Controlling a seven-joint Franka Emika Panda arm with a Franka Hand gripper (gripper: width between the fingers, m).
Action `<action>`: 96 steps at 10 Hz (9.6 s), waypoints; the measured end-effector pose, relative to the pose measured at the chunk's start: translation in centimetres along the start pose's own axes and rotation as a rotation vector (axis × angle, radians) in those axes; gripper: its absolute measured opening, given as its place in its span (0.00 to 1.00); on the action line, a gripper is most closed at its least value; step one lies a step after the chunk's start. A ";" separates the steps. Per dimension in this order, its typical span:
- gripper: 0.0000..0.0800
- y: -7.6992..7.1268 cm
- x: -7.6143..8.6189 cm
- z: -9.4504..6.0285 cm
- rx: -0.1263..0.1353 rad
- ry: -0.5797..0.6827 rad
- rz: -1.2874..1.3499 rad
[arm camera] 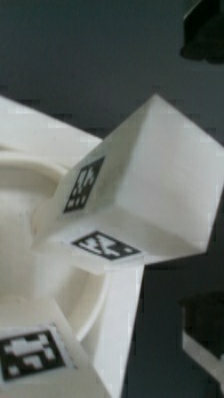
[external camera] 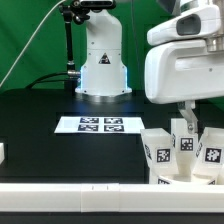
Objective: Assemble stool
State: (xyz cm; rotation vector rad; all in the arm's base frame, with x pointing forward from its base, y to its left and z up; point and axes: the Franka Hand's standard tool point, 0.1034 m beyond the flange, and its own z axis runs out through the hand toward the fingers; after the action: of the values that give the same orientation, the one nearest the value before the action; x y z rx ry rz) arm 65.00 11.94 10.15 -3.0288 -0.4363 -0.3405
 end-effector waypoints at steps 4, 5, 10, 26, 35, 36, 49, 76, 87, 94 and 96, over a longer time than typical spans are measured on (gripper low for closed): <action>0.81 0.6 -0.2 0.3 -0.020 -0.011 -0.393; 0.81 0.8 -0.3 0.3 -0.028 -0.018 -0.477; 0.81 1.5 -0.9 0.8 -0.046 -0.057 -0.789; 0.43 2.4 -1.6 1.5 -0.062 -0.082 -0.600; 0.43 1.8 -1.5 1.6 -0.062 -0.039 0.207; 0.43 1.8 -1.5 1.6 -0.061 -0.034 0.282; 0.43 1.0 -2.1 1.7 0.009 0.010 1.364; 0.81 -0.4 -1.1 -0.4 0.160 -0.043 1.782; 0.81 0.1 -0.8 -0.8 0.063 -0.063 0.695; 0.81 0.8 -0.7 -0.9 0.034 -0.071 0.146; 0.81 0.7 -1.0 -0.3 0.015 -0.085 -0.074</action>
Offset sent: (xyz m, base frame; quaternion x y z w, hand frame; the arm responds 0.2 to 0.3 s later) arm 0.0062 0.0117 -0.0048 0.0283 0.0256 -0.3010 0.9529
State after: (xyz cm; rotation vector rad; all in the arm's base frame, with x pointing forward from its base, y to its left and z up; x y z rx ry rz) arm 64.18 10.98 10.21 -3.0270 -0.5554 -0.2128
